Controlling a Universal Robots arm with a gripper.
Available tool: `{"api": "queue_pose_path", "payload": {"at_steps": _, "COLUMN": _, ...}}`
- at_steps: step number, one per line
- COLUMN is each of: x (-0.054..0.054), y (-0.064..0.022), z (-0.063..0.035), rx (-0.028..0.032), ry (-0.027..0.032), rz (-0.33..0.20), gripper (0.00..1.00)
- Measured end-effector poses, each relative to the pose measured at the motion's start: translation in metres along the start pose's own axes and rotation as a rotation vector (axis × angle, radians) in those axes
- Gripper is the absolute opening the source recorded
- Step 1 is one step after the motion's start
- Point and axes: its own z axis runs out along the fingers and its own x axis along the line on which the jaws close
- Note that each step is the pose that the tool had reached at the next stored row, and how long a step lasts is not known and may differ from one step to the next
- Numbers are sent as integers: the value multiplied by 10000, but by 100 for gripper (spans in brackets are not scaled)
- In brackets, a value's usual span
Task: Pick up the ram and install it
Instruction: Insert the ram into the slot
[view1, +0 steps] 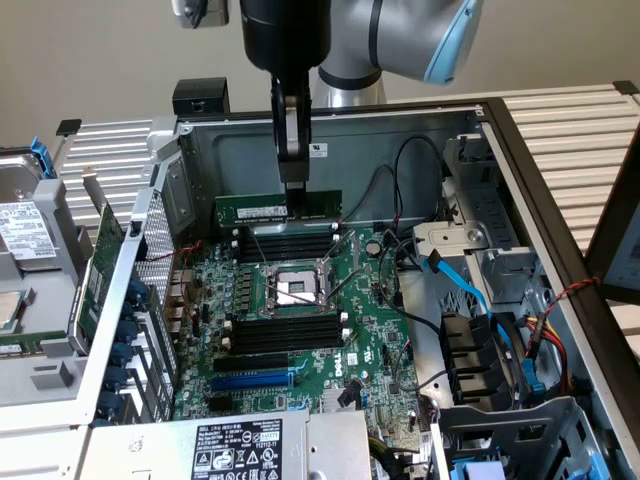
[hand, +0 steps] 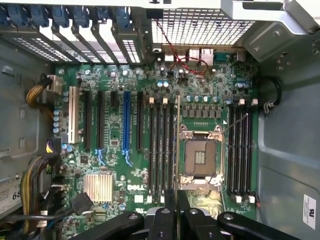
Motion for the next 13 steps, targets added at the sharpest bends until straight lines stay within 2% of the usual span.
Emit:
{"api": "queue_pose_path", "payload": {"at_steps": 3, "x": -2, "y": 3, "z": 46, "rx": 1, "ry": 34, "rz": 2, "gripper": 13}}
{"api": "queue_pose_path", "payload": {"at_steps": 8, "x": -5, "y": 11, "z": 116, "rx": 7, "ry": 129, "rz": 2, "gripper": 13}}
{"api": "queue_pose_path", "payload": {"at_steps": 13, "x": -11, "y": 21, "z": 207, "rx": 8, "ry": 167, "rz": 3, "gripper": 13}}
